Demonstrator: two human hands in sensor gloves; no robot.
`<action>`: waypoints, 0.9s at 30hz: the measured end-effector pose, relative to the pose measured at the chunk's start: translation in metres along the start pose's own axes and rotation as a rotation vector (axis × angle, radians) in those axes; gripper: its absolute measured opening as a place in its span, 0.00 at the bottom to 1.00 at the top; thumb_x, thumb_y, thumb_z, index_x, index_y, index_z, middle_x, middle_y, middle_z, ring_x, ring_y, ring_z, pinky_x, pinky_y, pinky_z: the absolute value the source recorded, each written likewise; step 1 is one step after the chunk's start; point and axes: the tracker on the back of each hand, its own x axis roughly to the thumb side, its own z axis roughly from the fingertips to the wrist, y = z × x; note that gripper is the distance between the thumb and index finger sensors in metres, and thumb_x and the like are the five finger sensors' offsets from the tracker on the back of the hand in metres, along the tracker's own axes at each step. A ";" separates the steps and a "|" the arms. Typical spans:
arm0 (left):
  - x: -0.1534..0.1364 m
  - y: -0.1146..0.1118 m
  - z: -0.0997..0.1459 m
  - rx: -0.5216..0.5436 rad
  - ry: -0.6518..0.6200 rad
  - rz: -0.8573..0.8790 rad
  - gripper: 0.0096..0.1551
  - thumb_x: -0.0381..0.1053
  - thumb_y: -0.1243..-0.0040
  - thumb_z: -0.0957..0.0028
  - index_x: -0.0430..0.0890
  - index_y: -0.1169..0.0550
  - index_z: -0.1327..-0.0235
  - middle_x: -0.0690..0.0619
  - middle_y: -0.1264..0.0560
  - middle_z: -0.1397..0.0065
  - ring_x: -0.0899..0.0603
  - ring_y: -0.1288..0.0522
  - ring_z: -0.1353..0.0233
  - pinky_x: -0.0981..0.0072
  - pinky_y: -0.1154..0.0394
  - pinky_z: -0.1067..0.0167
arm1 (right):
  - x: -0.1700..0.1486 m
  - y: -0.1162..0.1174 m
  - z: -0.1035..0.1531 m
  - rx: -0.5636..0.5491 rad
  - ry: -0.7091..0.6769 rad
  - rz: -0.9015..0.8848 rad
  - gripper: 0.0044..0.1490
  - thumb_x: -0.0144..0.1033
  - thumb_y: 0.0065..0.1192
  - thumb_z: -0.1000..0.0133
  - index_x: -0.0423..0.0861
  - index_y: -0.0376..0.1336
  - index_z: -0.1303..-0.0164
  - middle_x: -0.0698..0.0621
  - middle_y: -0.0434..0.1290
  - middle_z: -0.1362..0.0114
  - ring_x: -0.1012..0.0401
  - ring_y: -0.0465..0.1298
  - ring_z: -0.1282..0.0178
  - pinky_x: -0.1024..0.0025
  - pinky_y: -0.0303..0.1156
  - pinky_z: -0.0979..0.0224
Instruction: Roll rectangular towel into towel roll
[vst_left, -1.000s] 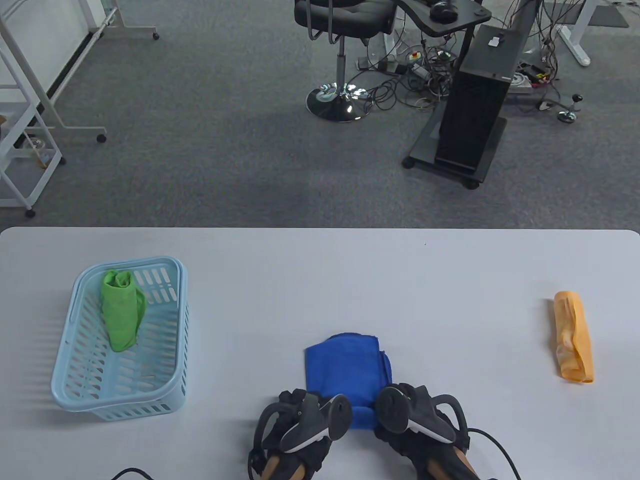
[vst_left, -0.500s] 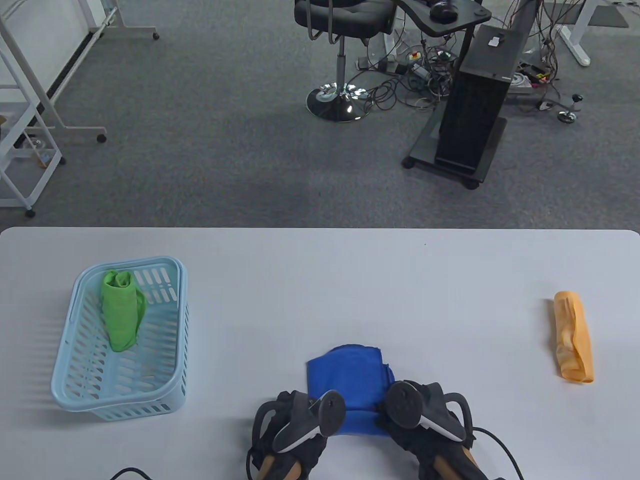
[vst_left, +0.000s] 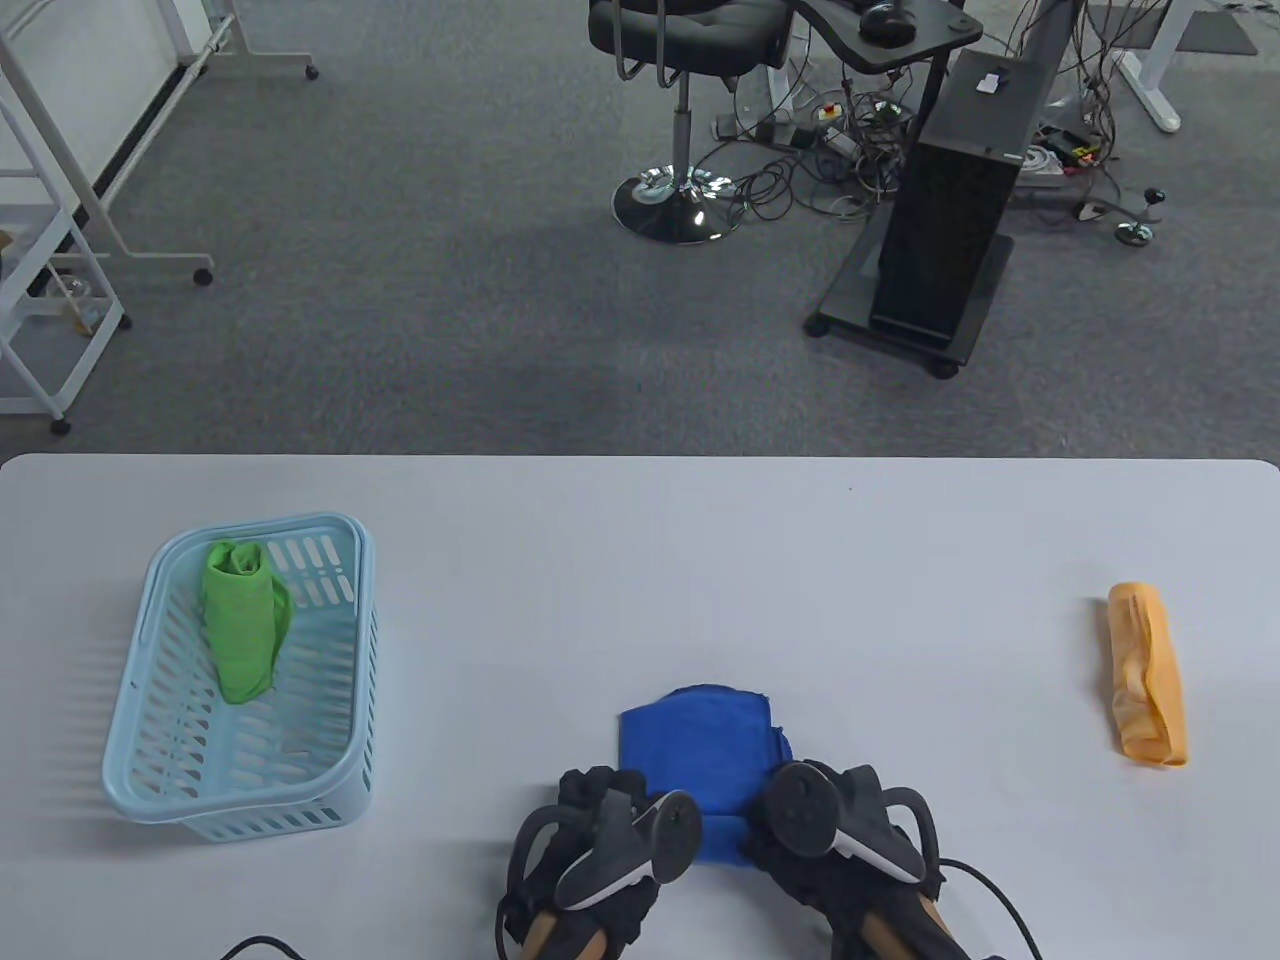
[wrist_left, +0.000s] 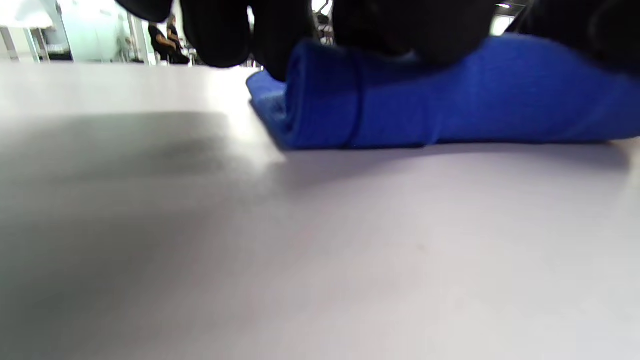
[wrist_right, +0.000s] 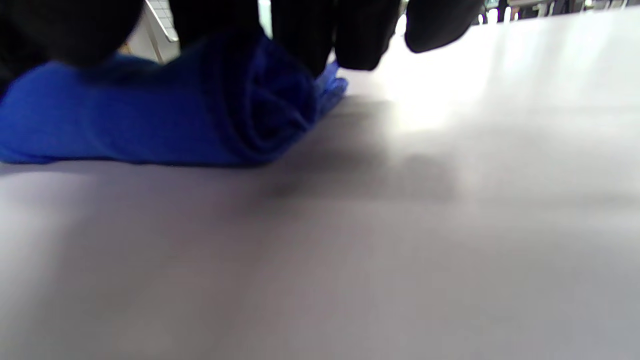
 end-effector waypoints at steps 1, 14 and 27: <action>0.000 -0.001 0.000 -0.013 -0.012 0.008 0.38 0.65 0.46 0.61 0.54 0.26 0.34 0.41 0.33 0.28 0.31 0.39 0.25 0.30 0.47 0.30 | -0.001 0.001 0.000 0.024 -0.002 0.006 0.45 0.59 0.60 0.64 0.50 0.65 0.36 0.43 0.55 0.23 0.45 0.57 0.22 0.40 0.55 0.24; -0.003 0.005 0.002 0.115 -0.047 0.029 0.33 0.58 0.40 0.62 0.50 0.17 0.43 0.48 0.14 0.44 0.38 0.19 0.37 0.35 0.32 0.34 | -0.007 0.001 -0.003 0.048 -0.016 -0.024 0.37 0.48 0.54 0.59 0.45 0.70 0.43 0.48 0.58 0.25 0.45 0.54 0.20 0.40 0.52 0.22; 0.001 0.008 0.002 0.143 0.017 0.003 0.26 0.56 0.38 0.58 0.61 0.26 0.44 0.45 0.32 0.31 0.32 0.41 0.24 0.31 0.50 0.29 | -0.003 -0.004 0.000 -0.095 -0.051 0.034 0.30 0.43 0.64 0.61 0.50 0.65 0.48 0.49 0.56 0.26 0.48 0.57 0.21 0.41 0.54 0.23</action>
